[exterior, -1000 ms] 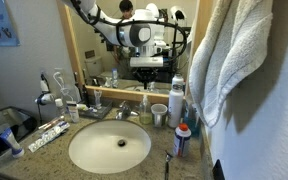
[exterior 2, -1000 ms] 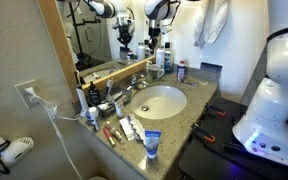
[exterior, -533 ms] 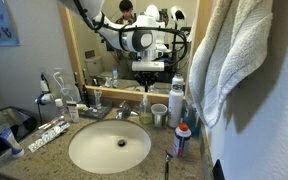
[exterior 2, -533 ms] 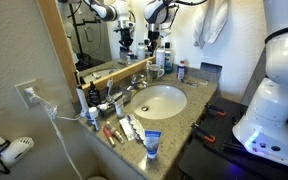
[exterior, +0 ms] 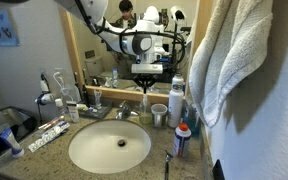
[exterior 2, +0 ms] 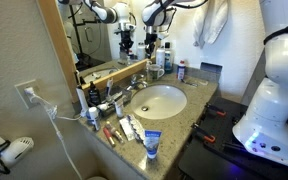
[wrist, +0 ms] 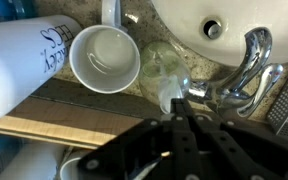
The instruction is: Press down on the pump bottle
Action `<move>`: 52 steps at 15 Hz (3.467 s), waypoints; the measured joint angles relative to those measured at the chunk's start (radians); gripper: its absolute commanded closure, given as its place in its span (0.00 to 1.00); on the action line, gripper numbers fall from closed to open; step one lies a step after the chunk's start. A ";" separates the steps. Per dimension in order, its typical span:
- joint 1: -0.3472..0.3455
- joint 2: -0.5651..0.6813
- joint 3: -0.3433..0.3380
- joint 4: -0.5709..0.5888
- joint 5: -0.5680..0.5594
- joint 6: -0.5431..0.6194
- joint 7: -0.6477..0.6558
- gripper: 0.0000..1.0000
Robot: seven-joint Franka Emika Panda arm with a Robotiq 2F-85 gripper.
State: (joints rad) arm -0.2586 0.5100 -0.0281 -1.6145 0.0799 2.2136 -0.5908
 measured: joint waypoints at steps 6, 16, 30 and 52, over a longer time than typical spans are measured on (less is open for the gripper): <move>-0.007 0.028 0.010 0.029 0.000 0.000 0.000 1.00; -0.012 0.049 0.015 0.037 0.000 0.000 0.000 1.00; -0.018 0.052 0.020 0.035 0.003 0.000 0.000 1.00; -0.022 0.046 0.022 0.017 0.026 0.003 0.000 1.00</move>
State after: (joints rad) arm -0.2810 0.5558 -0.0060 -1.5973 0.1064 2.2170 -0.5908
